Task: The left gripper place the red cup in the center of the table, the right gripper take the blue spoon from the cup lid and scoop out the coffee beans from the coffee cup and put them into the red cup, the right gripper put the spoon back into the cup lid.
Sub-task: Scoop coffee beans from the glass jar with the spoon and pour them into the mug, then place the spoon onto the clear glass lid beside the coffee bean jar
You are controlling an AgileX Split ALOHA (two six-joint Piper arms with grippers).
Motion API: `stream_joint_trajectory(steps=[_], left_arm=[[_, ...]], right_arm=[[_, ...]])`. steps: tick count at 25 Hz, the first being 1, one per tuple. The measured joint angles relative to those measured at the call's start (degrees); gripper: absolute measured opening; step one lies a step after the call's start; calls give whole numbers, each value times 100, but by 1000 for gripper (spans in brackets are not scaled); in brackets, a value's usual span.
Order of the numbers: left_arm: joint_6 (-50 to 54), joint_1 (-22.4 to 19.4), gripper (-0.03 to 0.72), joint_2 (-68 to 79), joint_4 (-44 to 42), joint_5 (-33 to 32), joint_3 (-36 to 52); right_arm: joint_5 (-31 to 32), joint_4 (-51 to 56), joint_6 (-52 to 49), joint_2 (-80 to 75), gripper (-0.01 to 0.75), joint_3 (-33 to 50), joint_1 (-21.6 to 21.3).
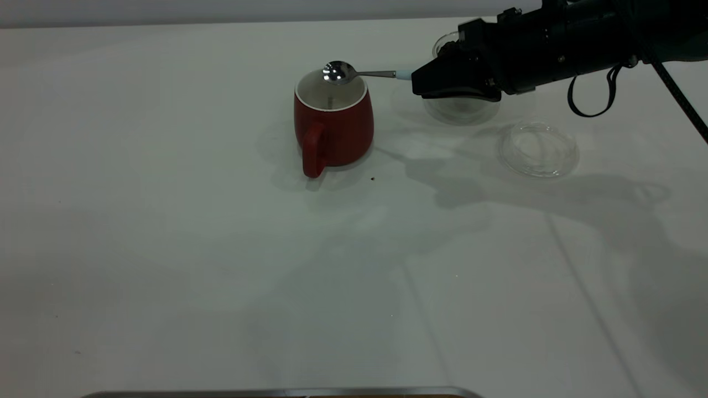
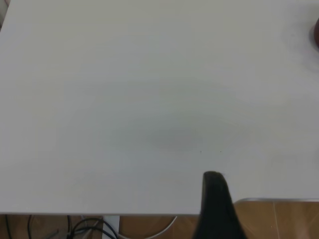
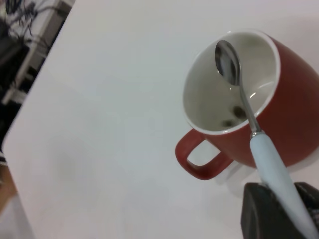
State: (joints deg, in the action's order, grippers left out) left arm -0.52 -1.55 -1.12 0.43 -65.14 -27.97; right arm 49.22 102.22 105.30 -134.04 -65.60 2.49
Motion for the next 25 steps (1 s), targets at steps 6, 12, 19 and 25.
stream_joint_trajectory(steps=[6, 12, 19, 25], left_arm=[[0, 0, 577, 0, 0, 0, 0], [0, 0, 577, 0, 0, 0, 0], [0, 0, 577, 0, 0, 0, 0], [5, 0, 577, 0, 0, 0, 0]], right_arm=[[-6, 0, 320, 2, 113, 0, 0], [-103, -6, -1375, 317, 113, 0, 19], [-945, -806, -3718, 1040, 113, 108, 37], [-1533, -1117, -4463, 1727, 113, 683, 11]])
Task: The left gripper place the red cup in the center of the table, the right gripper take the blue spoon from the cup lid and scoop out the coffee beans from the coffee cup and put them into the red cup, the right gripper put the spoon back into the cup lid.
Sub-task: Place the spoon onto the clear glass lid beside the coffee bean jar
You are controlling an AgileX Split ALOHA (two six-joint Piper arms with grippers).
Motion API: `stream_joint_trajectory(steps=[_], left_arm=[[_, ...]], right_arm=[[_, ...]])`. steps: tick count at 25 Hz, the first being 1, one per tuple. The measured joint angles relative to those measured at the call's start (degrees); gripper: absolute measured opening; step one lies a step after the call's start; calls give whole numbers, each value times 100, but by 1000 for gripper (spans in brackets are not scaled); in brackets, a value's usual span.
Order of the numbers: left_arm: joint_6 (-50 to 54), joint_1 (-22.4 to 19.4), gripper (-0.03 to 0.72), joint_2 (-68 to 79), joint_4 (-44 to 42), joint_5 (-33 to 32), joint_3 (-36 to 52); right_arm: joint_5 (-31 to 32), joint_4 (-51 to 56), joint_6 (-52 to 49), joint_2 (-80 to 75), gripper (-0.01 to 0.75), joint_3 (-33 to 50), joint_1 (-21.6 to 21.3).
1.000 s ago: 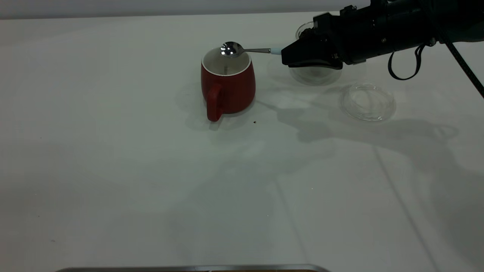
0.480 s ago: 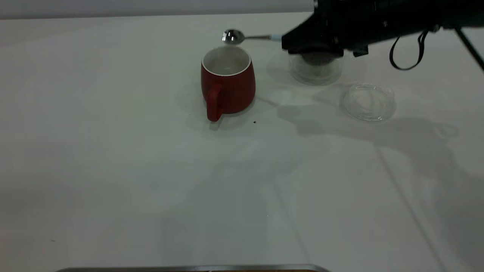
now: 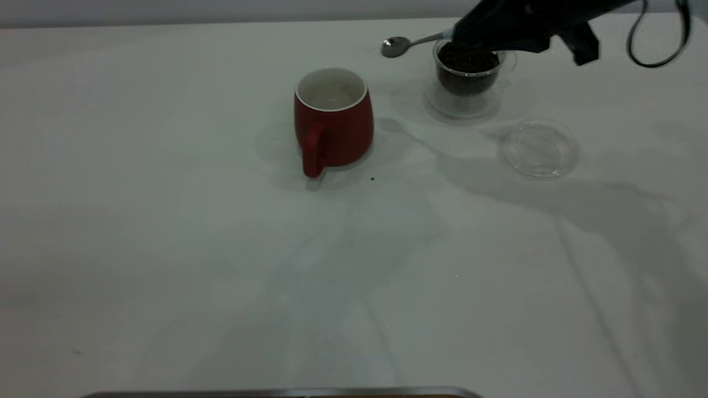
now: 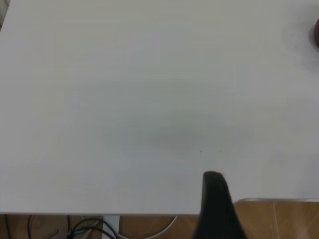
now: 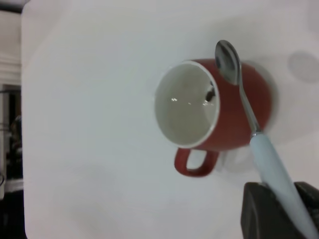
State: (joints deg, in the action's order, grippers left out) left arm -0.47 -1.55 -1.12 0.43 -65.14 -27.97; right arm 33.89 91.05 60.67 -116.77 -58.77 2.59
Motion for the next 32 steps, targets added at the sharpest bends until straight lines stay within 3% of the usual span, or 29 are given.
stream_joint_trajectory(steps=[10, 22, 32], left_arm=[[7, 0, 577, 0, 0, 0, 0], [7, 0, 577, 0, 0, 0, 0], [-9, 0, 577, 0, 0, 0, 0]], right_arm=[[-157, 1089, 679, 615, 113, 1475, -688], [-604, 1153, 708, 615, 113, 1703, -1514], [-1059, 1177, 480, 222, 113, 1698, -1541]])
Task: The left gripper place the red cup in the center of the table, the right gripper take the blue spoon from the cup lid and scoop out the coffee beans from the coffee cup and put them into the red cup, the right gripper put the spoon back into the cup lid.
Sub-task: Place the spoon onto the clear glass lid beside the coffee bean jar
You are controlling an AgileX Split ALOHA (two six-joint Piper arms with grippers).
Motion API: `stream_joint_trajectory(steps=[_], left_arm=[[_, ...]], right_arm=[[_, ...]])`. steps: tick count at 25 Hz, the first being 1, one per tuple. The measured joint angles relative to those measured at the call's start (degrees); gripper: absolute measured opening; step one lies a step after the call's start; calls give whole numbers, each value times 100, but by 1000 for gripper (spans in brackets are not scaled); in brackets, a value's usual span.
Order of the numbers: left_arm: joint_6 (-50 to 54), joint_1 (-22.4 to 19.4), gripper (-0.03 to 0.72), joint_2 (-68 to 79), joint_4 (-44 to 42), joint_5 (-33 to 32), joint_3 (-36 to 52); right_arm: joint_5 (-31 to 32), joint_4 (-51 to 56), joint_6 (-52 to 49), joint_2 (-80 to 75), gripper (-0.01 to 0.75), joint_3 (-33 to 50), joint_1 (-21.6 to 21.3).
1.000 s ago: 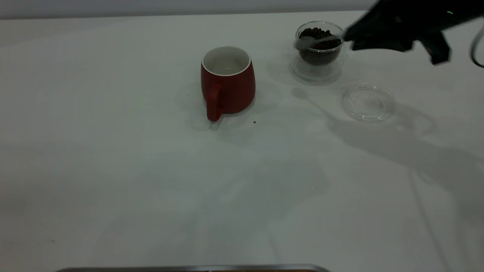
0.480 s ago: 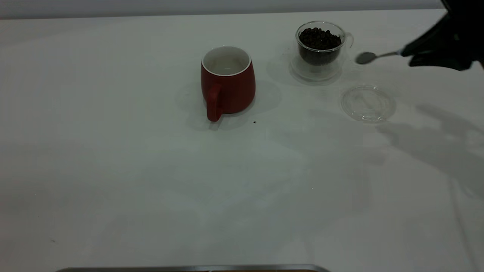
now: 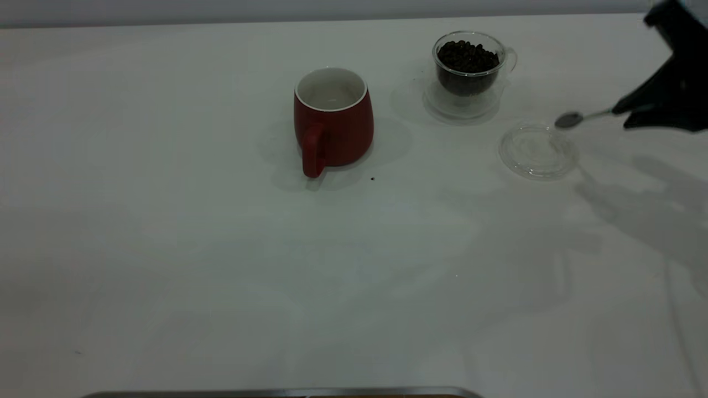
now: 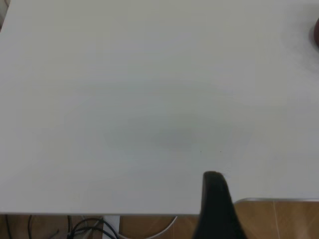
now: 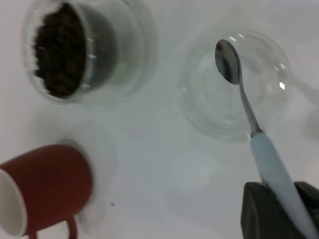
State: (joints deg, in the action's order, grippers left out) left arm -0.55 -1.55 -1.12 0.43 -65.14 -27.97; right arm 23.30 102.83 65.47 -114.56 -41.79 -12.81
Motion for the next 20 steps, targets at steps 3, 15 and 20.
stream_joint_trajectory(steps=[3, 15, 20], left_arm=[[5, 0, 577, 0, 0, 0, 0], [5, 0, 577, 0, 0, 0, 0], [5, 0, 577, 0, 0, 0, 0]], right_arm=[[103, 6, 33, -240, 113, -69, 0], [1213, 13, 709, -724, 113, -129, -549], [1571, 13, 1009, -937, 113, -153, -741]])
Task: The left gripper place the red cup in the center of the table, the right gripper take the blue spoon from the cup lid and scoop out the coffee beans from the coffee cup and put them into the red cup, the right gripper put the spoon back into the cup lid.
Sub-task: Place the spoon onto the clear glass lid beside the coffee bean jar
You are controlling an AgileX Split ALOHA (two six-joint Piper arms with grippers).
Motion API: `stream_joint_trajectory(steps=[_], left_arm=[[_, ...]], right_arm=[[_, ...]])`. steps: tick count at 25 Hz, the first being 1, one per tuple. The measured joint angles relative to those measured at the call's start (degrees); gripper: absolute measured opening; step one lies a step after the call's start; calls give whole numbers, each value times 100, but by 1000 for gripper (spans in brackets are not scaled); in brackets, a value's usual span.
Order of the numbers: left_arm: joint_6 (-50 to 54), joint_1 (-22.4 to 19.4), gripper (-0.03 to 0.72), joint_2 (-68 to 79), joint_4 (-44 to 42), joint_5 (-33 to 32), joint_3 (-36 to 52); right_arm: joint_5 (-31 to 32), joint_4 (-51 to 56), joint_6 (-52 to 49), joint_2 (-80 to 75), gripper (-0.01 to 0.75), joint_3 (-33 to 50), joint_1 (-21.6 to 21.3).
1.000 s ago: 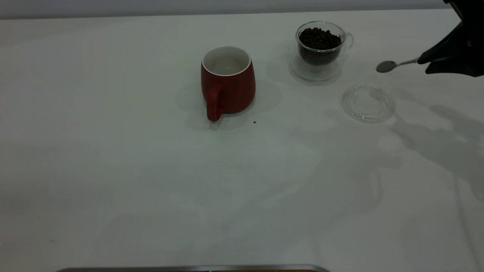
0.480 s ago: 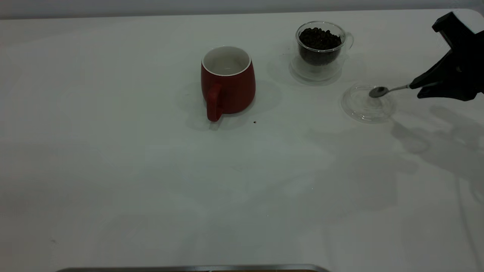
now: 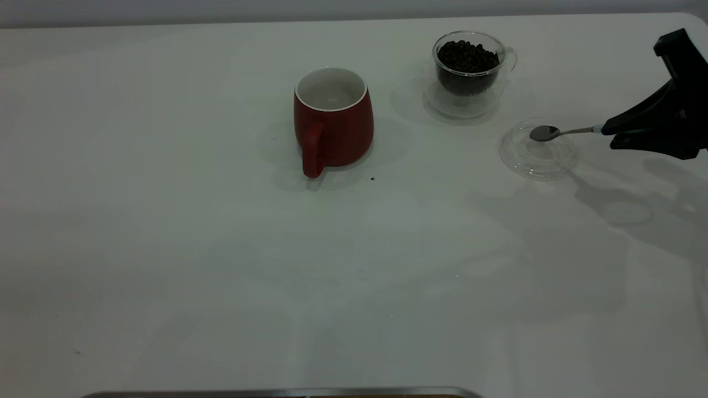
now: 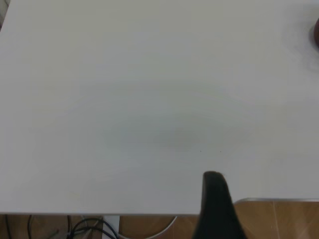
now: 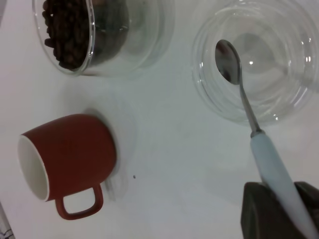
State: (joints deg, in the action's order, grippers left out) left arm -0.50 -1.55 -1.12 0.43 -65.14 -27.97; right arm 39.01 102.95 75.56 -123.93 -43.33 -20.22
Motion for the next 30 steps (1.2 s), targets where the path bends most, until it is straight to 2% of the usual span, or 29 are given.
stream_joint_trajectory(steps=[6, 16, 30], left_arm=[[5, 0, 577, 0, 0, 0, 0], [12, 0, 577, 0, 0, 0, 0], [12, 0, 577, 0, 0, 0, 0]], right_arm=[[308, 0, 81, -343, 113, -273, -13], [225, 0, 86, -506, 113, -411, -24], [641, 0, 238, -957, 113, -699, -24]])
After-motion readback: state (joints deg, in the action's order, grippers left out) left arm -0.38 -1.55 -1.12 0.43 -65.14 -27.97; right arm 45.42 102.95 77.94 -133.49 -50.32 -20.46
